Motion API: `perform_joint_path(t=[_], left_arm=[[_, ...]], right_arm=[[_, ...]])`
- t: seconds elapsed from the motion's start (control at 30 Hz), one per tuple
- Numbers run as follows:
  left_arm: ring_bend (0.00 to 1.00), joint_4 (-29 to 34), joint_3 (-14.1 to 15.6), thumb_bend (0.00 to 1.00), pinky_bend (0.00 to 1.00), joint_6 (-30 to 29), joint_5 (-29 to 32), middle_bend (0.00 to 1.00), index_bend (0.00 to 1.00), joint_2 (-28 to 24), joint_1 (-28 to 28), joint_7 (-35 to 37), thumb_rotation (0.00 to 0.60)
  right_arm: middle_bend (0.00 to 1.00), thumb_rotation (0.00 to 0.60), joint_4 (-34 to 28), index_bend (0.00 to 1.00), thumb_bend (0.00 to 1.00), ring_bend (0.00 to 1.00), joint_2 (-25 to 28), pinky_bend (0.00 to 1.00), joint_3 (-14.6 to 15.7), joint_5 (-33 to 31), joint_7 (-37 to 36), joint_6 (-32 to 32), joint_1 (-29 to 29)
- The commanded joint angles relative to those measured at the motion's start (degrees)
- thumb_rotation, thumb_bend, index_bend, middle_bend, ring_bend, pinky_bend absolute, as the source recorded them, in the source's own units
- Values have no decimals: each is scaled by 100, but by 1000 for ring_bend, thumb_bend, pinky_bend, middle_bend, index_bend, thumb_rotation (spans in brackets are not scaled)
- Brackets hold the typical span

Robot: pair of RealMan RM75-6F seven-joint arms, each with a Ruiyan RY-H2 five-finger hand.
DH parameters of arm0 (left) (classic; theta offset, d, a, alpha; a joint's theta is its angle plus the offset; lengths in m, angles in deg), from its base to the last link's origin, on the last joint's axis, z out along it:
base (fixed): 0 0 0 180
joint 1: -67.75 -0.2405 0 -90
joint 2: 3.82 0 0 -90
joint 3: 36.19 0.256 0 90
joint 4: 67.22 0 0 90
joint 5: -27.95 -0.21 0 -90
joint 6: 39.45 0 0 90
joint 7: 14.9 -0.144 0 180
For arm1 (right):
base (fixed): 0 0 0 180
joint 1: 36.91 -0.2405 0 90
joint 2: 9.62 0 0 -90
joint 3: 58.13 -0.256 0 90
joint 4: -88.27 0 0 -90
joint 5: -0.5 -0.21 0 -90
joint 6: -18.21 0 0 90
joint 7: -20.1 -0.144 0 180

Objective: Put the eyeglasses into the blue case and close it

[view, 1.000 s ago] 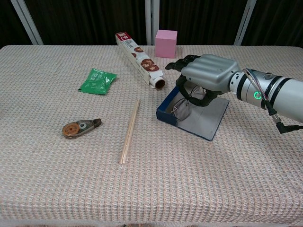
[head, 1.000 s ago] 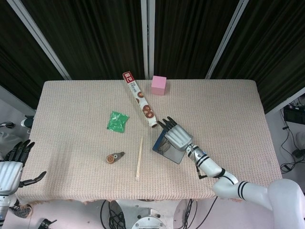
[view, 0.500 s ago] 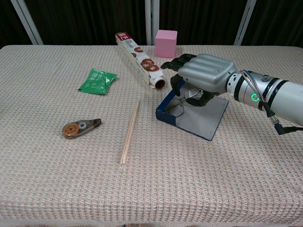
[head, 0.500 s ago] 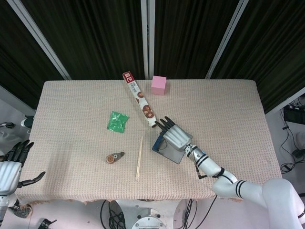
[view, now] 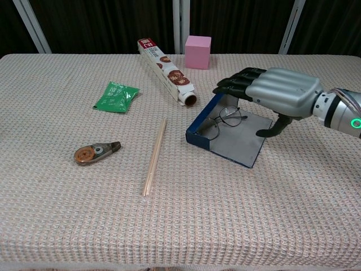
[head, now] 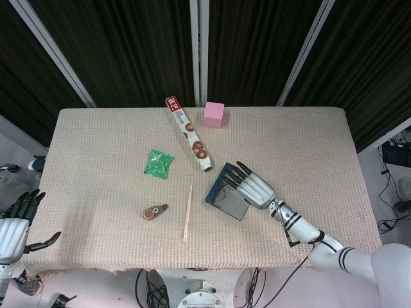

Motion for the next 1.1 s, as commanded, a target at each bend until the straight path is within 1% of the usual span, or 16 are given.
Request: perform_joint_path(t=[0.03, 0.13, 0.37, 0.7, 0.87, 0.97, 1.03, 1.1], left_arm=[[50, -19, 7, 158, 218, 13, -9, 49, 34, 26, 4, 0, 353], [50, -29, 13, 159, 218, 26, -19, 49, 34, 45, 10, -12, 354], [50, -29, 14, 158, 218, 52, -10, 49, 34, 40, 16, -23, 356], [50, -101, 17, 158, 218, 59, 19, 49, 34, 56, -4, 38, 359], [50, -147, 16, 158, 218, 53, 32, 49, 34, 65, -17, 90, 358], [50, -180, 15, 158, 218, 47, 37, 49, 34, 74, -24, 122, 358], [50, -202, 15, 158, 218, 45, 42, 49, 34, 79, -29, 143, 358], [50, -219, 14, 158, 218, 45, 46, 49, 34, 83, -32, 161, 358]], right_arm=[[0, 600, 52, 0, 94, 0, 70, 0, 178, 106, -197, -130, 170], [0, 600, 256, 0, 90, 0, -6, 0, 278, 165, -402, -217, 280], [0, 600, 645, 0, 89, 0, -234, 0, 341, 264, -705, -298, 350], [0, 600, 873, 0, 90, 0, -479, 0, 249, 287, -854, -210, 244], [0, 600, 1080, 0, 105, 0, -701, 0, 190, 340, -997, -408, 250], [0, 600, 1295, 5, 177, 0, -890, 0, 165, 368, -1137, -523, 259], [0, 600, 1438, 38, 281, 0, -1013, 0, 147, 364, -1223, -539, 251], [0, 600, 1527, 72, 345, 0, -1105, 0, 118, 334, -1271, -516, 239]])
